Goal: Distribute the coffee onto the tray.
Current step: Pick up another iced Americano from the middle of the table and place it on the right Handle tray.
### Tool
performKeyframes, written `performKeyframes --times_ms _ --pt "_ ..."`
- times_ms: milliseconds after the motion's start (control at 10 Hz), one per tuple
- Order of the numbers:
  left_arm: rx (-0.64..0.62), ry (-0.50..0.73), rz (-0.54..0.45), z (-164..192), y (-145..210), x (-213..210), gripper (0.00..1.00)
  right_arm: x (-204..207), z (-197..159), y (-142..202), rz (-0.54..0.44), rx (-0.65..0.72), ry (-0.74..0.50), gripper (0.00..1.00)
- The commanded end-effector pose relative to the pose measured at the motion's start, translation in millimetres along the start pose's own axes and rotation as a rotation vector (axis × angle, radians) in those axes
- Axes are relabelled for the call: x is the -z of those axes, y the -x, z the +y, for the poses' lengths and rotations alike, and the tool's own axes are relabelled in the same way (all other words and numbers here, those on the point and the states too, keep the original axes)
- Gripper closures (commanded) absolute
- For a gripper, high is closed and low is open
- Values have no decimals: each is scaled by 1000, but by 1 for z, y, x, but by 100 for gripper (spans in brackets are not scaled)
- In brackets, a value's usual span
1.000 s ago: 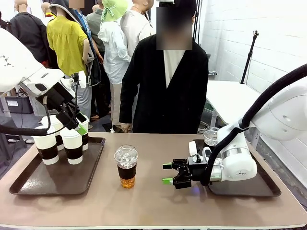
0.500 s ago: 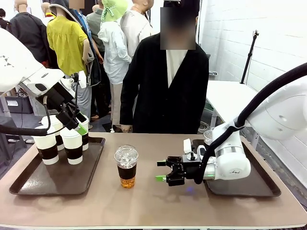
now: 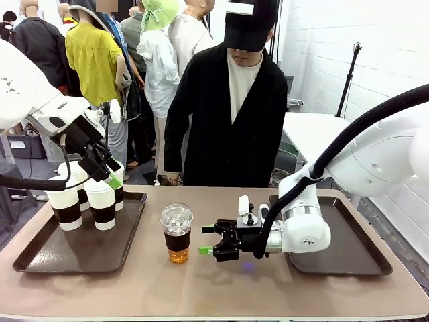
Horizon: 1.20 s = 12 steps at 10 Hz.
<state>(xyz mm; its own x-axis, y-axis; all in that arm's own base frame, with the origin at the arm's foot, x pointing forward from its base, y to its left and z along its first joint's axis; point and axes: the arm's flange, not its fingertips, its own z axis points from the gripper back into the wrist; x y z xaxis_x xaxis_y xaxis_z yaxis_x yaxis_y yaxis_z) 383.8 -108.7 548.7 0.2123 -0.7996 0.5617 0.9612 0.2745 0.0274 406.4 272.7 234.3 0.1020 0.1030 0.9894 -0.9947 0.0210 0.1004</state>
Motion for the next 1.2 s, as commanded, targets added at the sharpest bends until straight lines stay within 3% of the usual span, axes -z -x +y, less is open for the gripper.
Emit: performKeyframes --times_ms 0,1100 --pt "15 13 -25 2 2 -1 0 16 -4 6 -10 -21 44 0" --pt "15 13 -25 2 2 -1 0 56 -14 9 -29 8 55 0"
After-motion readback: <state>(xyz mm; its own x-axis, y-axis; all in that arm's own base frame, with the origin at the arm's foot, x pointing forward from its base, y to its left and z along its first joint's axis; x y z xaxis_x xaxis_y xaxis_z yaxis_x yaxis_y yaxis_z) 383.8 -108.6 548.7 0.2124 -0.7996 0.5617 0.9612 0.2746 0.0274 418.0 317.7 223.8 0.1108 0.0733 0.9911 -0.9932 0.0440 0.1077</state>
